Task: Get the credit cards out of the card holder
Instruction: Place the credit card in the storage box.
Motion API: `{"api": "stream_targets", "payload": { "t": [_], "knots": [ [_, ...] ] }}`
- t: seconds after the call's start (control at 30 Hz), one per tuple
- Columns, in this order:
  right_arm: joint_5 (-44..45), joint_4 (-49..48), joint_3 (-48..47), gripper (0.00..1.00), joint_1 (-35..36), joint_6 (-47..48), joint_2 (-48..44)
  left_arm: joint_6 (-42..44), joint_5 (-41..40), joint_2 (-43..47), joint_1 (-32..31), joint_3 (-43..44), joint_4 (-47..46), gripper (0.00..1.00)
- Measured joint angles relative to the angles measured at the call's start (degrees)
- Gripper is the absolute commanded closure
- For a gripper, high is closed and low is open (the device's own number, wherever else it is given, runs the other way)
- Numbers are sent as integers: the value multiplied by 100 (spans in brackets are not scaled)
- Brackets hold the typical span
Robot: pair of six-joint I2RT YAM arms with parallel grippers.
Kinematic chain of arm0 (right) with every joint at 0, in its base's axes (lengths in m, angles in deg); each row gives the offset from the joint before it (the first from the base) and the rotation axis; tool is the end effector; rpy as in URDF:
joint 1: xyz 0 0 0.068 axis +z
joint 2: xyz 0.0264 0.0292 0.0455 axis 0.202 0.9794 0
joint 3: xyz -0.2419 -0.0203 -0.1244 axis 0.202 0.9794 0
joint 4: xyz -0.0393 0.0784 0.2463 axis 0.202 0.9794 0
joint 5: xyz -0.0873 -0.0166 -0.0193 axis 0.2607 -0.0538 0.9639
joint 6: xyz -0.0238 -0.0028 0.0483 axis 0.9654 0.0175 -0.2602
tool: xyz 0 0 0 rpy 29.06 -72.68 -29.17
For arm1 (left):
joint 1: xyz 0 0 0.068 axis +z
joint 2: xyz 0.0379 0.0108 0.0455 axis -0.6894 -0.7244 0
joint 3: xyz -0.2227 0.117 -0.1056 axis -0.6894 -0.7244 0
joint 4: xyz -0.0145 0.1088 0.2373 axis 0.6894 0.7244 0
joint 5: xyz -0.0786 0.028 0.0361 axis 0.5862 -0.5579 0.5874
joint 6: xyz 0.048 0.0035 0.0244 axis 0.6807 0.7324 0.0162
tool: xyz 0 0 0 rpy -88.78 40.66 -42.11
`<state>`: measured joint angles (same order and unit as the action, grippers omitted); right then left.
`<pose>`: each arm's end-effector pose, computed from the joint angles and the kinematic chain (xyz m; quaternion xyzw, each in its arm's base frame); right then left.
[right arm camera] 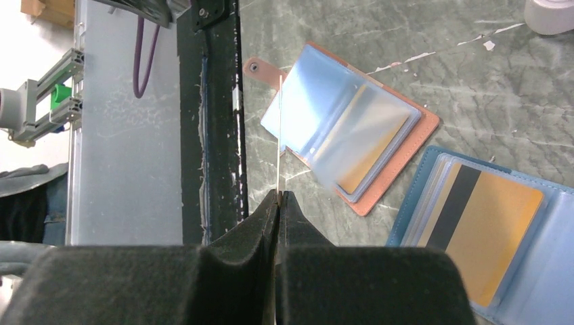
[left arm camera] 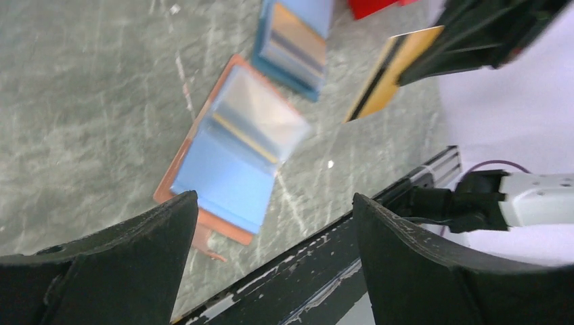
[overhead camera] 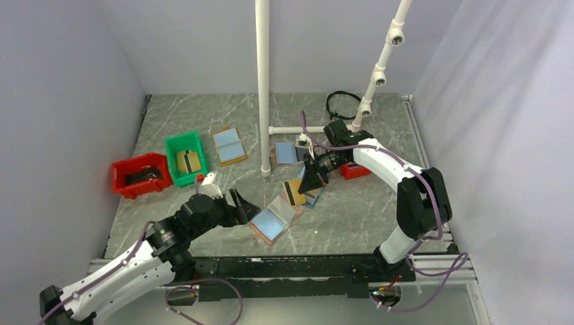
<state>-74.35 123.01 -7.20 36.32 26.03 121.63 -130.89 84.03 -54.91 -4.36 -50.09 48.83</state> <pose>0.2681 0.1579 0.2379 -0.4653 0.7121 0.5019 0.1567 0.0978 -0.1039 0.2208 -0.0687 0.8533 -0.3787 0.3519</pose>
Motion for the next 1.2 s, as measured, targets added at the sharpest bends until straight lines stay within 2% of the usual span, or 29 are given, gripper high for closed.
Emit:
{"api": "stream_targets", "payload": {
  "t": [0.13,0.23,0.33,0.6,0.77,0.8,0.9,1.1,1.2],
  "knots": [
    [-26,0,0,100,0,0,0,404,101,616,9,-103,-286,11],
    [-101,2,0,100,0,2,0,688,313,531,13,-173,-728,11],
    [-151,4,0,100,0,4,0,944,540,87,13,-181,-1327,11],
    [-361,83,0,100,0,90,2,1353,1113,-1847,13,-59,-2813,11],
    [-503,151,0,100,0,146,24,1438,1368,-2494,13,87,-3488,12],
    [-531,164,0,100,0,155,33,1438,1401,-2562,13,101,-3609,14],
    [-608,219,0,100,0,177,66,1419,1445,-2734,13,109,-3974,27],
    [-704,260,0,100,0,184,114,1353,1569,-3139,13,142,-4409,36],
    [-739,267,0,100,0,201,125,1303,1655,-3383,13,223,-4557,44]
  ]
}}
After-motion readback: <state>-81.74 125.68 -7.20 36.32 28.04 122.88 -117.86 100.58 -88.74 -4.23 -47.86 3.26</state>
